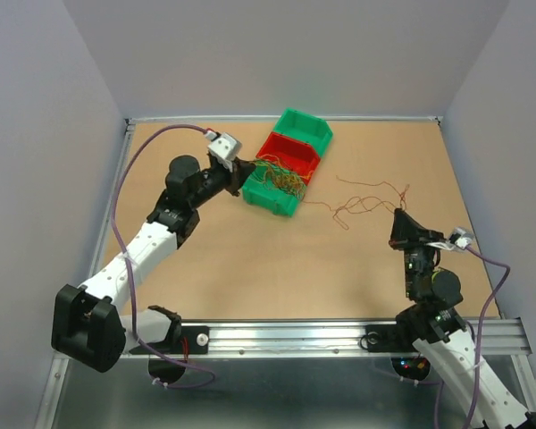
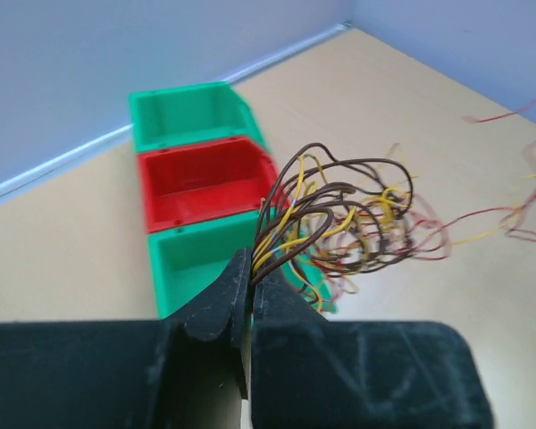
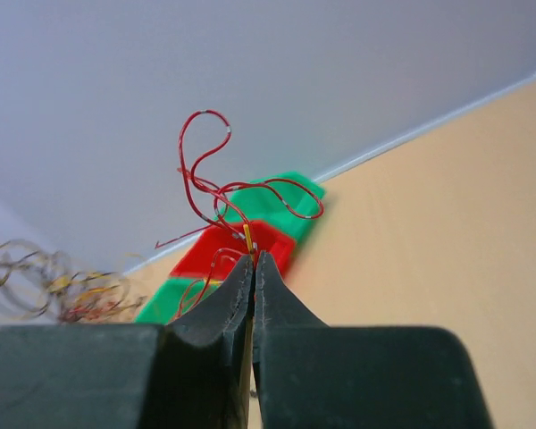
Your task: Untangle the cables
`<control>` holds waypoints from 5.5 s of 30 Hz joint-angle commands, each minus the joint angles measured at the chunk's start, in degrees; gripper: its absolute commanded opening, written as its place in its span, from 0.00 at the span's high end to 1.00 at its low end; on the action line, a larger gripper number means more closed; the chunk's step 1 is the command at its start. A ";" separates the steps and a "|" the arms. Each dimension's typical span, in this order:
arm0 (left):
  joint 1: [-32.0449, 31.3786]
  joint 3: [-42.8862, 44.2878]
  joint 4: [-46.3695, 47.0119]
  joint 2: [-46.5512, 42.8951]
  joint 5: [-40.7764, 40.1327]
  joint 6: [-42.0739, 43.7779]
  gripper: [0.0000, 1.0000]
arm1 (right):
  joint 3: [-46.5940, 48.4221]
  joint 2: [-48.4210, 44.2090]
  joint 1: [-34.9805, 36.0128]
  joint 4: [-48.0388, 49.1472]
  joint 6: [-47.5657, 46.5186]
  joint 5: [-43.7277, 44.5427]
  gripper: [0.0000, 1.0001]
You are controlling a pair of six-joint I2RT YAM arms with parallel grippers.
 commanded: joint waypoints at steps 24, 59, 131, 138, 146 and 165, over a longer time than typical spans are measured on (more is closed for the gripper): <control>-27.24 -1.59 -6.40 -1.14 -0.65 24.10 0.10 | 7.12 26.04 -0.40 19.85 -8.69 -60.69 0.99; -27.77 18.70 -25.11 10.62 2.16 23.13 1.00 | 4.67 32.56 -0.40 28.99 -11.24 -50.69 0.05; -28.30 84.26 -28.28 23.46 -38.36 15.83 1.00 | 42.81 84.58 2.41 40.51 -4.38 -66.33 0.28; -28.47 87.09 -22.57 18.83 -43.45 16.45 1.00 | 37.56 92.49 4.26 41.47 -3.86 -56.48 0.56; -28.47 82.26 -10.80 9.14 -55.49 21.45 1.00 | 23.76 87.33 4.26 42.53 -5.97 -48.49 0.94; -28.38 66.62 -10.70 5.36 -51.90 23.84 1.00 | 18.11 68.07 2.67 37.96 -8.52 -63.93 0.00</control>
